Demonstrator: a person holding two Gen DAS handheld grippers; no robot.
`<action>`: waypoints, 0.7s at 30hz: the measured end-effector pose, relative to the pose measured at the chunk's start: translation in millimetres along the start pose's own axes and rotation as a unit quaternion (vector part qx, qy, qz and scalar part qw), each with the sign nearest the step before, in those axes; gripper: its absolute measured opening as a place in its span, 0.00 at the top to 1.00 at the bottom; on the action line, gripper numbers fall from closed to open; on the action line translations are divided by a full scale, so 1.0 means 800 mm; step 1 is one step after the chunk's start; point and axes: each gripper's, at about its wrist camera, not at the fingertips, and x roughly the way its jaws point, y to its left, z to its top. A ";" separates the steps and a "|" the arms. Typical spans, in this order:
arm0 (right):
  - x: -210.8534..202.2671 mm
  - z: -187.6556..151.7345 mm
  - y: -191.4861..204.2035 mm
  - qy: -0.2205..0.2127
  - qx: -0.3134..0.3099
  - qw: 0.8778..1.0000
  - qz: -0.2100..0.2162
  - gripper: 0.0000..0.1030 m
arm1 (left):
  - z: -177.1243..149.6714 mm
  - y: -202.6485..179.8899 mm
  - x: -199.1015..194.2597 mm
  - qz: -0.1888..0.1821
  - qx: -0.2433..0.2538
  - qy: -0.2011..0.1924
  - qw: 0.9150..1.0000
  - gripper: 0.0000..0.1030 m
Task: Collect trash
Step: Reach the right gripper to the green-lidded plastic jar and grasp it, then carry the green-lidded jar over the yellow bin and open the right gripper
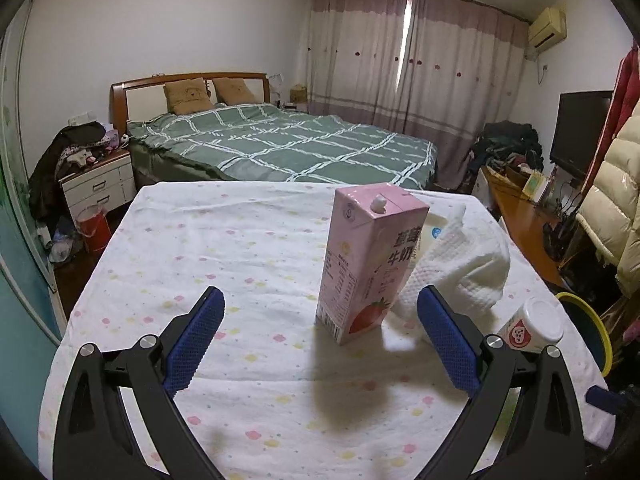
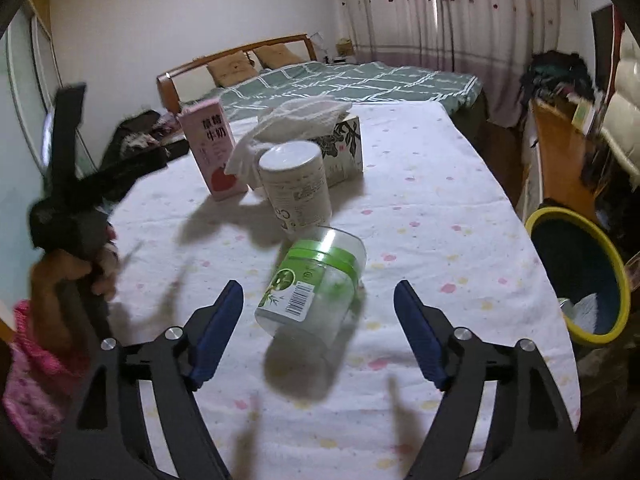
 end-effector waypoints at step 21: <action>0.031 -0.009 -0.016 0.014 0.032 0.999 -0.028 0.50 | -0.014 -0.015 0.011 0.011 0.030 0.007 0.999 0.07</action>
